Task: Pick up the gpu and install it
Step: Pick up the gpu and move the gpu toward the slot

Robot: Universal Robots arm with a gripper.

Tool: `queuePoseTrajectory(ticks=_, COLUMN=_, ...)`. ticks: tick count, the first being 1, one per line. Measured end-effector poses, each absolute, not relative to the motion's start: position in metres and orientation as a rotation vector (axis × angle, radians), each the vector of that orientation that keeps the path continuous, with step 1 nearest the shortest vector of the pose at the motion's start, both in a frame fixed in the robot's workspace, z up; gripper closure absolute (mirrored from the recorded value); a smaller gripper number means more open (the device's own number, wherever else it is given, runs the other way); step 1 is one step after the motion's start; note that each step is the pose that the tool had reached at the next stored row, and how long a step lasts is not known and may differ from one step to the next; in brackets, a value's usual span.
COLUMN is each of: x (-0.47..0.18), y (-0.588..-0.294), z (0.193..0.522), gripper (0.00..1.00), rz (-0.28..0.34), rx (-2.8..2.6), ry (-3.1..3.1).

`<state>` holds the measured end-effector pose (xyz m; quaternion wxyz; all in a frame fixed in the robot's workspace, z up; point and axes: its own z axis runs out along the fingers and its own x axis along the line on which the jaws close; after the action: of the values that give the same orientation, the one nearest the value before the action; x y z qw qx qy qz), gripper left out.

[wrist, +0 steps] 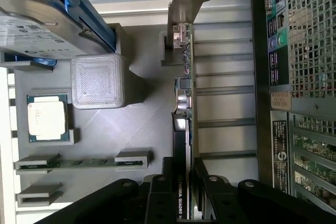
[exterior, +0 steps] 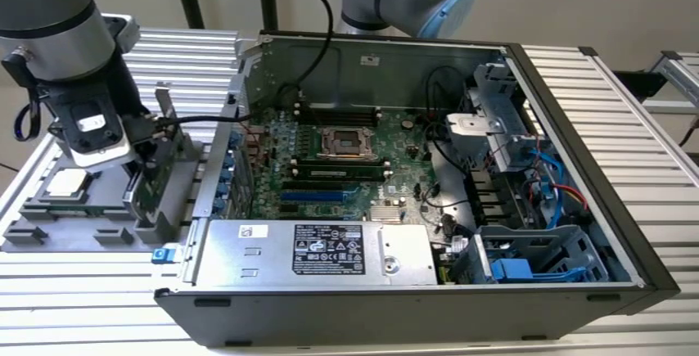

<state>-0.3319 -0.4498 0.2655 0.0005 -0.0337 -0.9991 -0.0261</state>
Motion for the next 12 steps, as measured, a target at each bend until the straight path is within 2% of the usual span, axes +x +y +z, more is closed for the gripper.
queuePoseTrajectory(ticks=12, x=-0.3319, y=-0.4498, z=0.2732, gripper=1.0, rz=-0.082, rx=-0.106, ry=-3.138)
